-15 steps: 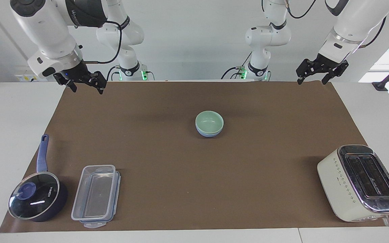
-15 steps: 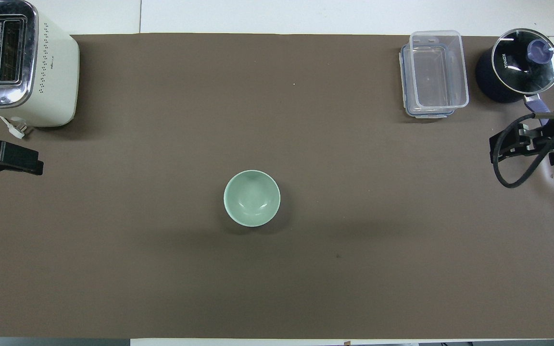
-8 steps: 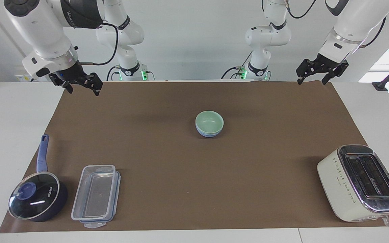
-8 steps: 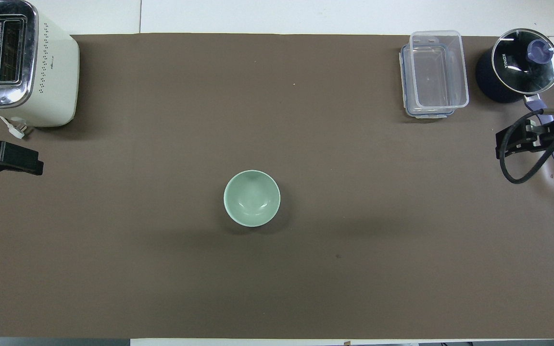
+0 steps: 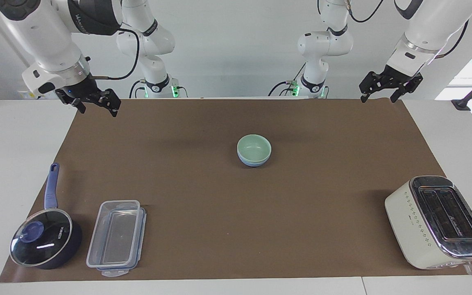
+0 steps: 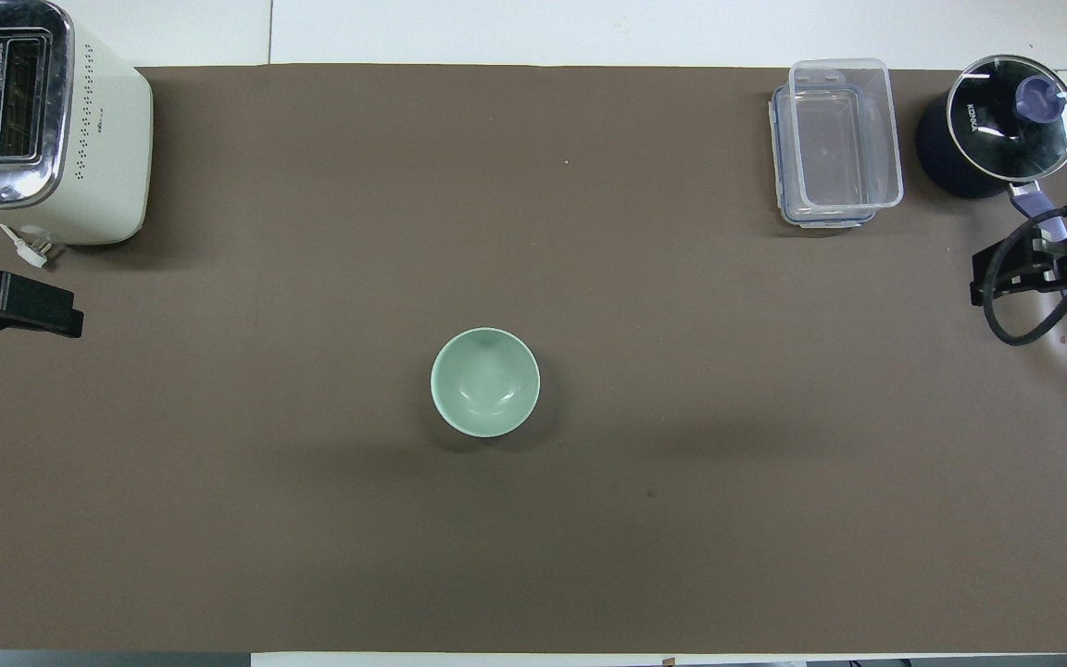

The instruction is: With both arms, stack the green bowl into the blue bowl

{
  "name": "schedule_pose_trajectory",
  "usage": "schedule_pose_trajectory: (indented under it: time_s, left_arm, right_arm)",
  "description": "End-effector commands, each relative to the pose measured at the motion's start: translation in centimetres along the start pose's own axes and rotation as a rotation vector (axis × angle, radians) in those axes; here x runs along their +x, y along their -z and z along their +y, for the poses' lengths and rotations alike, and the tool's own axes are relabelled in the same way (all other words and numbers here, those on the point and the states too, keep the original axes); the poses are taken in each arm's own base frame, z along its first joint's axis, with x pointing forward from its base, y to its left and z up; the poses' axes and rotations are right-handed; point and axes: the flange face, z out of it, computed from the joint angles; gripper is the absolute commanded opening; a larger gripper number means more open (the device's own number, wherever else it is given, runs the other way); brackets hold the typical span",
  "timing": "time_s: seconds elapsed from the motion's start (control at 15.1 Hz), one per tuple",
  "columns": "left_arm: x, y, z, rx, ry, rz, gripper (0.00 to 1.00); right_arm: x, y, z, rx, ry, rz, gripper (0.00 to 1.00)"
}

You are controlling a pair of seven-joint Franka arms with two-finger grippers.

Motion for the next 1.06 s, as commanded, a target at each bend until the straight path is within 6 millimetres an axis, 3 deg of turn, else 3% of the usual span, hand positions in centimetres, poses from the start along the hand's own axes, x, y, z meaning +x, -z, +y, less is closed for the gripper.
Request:
schedule_pose_trajectory:
  time_s: [0.0, 0.4, 0.99]
  left_arm:
    - [-0.7, 0.1, -0.4, 0.012, 0.003, 0.008, 1.00]
    - [-0.7, 0.1, -0.4, 0.012, 0.004, 0.008, 1.00]
    - [-0.7, 0.1, -0.4, 0.012, 0.004, 0.008, 1.00]
  right_arm:
    - [-0.1, 0.4, 1.0, 0.033, 0.000, 0.019, 1.00]
    - [0.0, -1.3, 3.3, 0.042, -0.017, 0.021, 1.00]
    - [0.0, -1.1, 2.9, 0.039, 0.007, 0.033, 1.00]
